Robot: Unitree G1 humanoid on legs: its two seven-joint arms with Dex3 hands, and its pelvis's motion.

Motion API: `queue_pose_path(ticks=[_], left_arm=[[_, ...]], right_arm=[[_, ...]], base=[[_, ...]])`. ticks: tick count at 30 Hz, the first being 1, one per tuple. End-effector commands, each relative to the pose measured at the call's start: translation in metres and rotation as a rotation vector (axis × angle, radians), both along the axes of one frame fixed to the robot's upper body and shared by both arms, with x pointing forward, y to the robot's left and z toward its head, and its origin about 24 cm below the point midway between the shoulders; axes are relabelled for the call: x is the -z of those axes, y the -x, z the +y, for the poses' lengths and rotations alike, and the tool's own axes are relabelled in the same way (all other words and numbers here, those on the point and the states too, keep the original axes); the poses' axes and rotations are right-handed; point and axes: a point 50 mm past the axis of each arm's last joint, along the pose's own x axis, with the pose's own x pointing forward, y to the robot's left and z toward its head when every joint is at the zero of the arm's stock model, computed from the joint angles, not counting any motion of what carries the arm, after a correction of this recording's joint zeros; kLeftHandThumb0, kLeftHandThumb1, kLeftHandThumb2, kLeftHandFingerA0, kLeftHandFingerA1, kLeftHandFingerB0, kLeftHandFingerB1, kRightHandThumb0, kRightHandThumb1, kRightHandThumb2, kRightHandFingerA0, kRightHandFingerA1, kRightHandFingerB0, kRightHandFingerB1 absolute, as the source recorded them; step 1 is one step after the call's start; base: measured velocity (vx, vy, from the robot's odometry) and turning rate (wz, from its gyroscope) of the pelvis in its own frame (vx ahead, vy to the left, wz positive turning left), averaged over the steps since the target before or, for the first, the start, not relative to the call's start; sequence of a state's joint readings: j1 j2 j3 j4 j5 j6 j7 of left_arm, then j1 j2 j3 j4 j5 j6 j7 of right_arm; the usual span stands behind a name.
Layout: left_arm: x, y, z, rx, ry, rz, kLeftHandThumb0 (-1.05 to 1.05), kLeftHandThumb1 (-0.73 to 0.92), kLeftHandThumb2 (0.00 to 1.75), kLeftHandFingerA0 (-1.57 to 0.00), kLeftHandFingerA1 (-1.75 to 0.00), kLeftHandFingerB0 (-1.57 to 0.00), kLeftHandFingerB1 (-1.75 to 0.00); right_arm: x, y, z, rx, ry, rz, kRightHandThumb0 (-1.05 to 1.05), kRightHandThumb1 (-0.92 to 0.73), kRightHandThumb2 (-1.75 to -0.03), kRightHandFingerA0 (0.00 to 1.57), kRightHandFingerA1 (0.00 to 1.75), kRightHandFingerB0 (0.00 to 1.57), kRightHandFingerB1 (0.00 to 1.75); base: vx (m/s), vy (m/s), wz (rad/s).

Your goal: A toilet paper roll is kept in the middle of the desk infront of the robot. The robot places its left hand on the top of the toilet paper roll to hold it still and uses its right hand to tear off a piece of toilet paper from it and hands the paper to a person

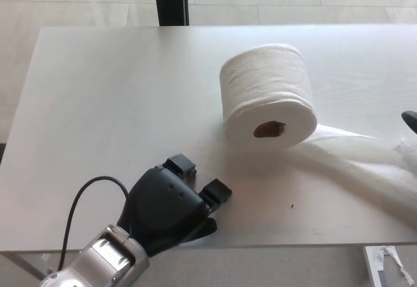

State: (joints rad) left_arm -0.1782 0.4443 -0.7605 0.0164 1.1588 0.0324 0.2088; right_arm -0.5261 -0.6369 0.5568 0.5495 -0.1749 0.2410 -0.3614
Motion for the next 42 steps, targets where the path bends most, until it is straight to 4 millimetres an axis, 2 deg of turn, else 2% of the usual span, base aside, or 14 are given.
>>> queue_pose_path(ticks=[1,2,8,18,22,23,26,32,33,35,38,39,41,42], left_arm=[[0.036,0.025,0.024,-0.037,-0.158,0.227,-0.53,0.65,1.07,-0.54,-0.67,-0.36,-0.56],[0.036,0.025,0.024,-0.036,-0.155,0.225,-0.55,0.82,0.64,-0.59,-0.56,-0.5,-0.45],[0.012,0.008,0.031,-0.184,0.104,0.242,-0.54,0.83,0.65,-0.56,-0.59,-0.46,-0.47],[-0.134,-0.035,0.09,-0.436,0.691,-0.015,-0.72,0.92,0.69,-0.47,-0.72,-0.35,-0.52],[-0.206,-0.013,0.135,-0.453,0.886,-0.227,-0.66,0.72,1.14,-0.62,-0.72,-0.29,-0.55],[-0.209,-0.009,0.138,-0.447,0.938,-0.23,-0.65,0.9,0.67,-0.66,-0.63,-0.43,-0.5],[-0.221,0.015,0.165,-0.478,1.061,-0.286,-0.74,0.91,0.68,-0.59,-0.6,-0.4,-0.48],[-0.161,0.113,0.267,-1.015,1.136,-0.317,-0.81,0.89,0.67,-0.64,-0.66,-0.56,-0.52],[-0.147,0.129,0.282,-1.115,1.126,-0.291,-0.83,0.7,0.93,-0.65,-0.72,-0.44,-0.6],[-0.122,0.162,0.309,-1.303,1.141,-0.272,-0.72,0.9,0.66,-0.62,-0.78,-0.49,-0.61],[-0.097,0.194,0.337,-1.5,1.207,-0.308,-0.69,0.87,0.65,-0.66,-0.79,-0.38,-0.63],[-0.082,0.212,0.354,-1.615,1.209,-0.322,-0.72,0.87,0.66,-1.09,-0.93,-0.38,-0.64],[-0.053,0.244,0.379,-1.823,1.219,-0.315,-0.76,0.69,1.05,-1.12,-0.97,-0.31,-0.62],[-0.034,0.262,0.388,-1.947,1.25,-0.299,-0.76,0.69,1.05,-1.12,-0.97,-0.31,-0.62]], right_arm=[[-0.04,0.0,0.001,-0.091,0.37,-0.16,-1.05,-0.76,-0.94,0.0,0.0,0.0,0.01],[-0.041,0.001,0.002,-0.092,0.37,-0.16,-1.05,-0.91,-0.7,0.0,0.0,0.0,0.0],[-0.059,0.018,0.007,-0.149,0.29,-0.25,-1.05,-0.76,-0.93,0.0,0.0,0.0,0.02],[-0.086,0.064,-0.012,-0.129,0.139,-0.296,-1.05,-0.8,-1.13,0.0,0.2,0.0,0.03],[-0.092,0.097,-0.033,-0.085,0.047,-0.374,-0.95,-0.75,-1.04,0.0,0.15,0.02,0.11],[-0.092,0.103,-0.037,-0.073,0.03,-0.384,-0.99,-0.76,-1.03,0.0,0.09,0.06,0.13],[-0.09,0.125,-0.053,-0.018,-0.048,-0.437,-0.84,-0.68,-0.9,0.0,0.0,0.11,0.24],[-0.067,0.195,-0.11,0.357,-0.19,-0.452,-0.77,-0.86,-0.66,0.0,0.0,0.08,0.33],[-0.063,0.204,-0.122,0.409,-0.208,-0.464,-0.93,-0.74,-1.04,0.0,0.15,0.11,0.33],[-0.056,0.218,-0.146,0.544,-0.262,-0.52,-0.78,-0.85,-0.65,0.0,0.05,0.12,0.34],[-0.049,0.232,-0.165,0.672,-0.281,-0.569,-0.93,-0.74,-1.06,0.0,0.15,0.13,0.42],[-0.046,0.237,-0.173,0.744,-0.33,-0.589,-0.76,-0.87,-0.67,0.0,0.21,0.11,0.35],[-0.039,0.246,-0.188,0.866,-0.471,-0.648,-0.81,-0.66,-1.0,0.0,0.21,0.1,0.41],[-0.032,0.25,-0.2,0.955,-0.62,-0.74,-0.73,-0.78,-0.63,0.01,0.56,0.13,0.34]], base=[[0.0,0.0,0.0],[0.0,0.0,0.0],[0.0,0.0,0.0],[0.0,0.0,0.0],[0.0,0.0,0.0],[0.0,0.0,0.0],[0.0,0.0,0.0],[0.0,0.0,0.0],[0.0,0.0,0.0],[0.0,0.0,0.0],[0.0,0.0,0.0],[0.0,0.0,0.0],[0.0,0.0,0.0],[0.0,0.0,0.0]])
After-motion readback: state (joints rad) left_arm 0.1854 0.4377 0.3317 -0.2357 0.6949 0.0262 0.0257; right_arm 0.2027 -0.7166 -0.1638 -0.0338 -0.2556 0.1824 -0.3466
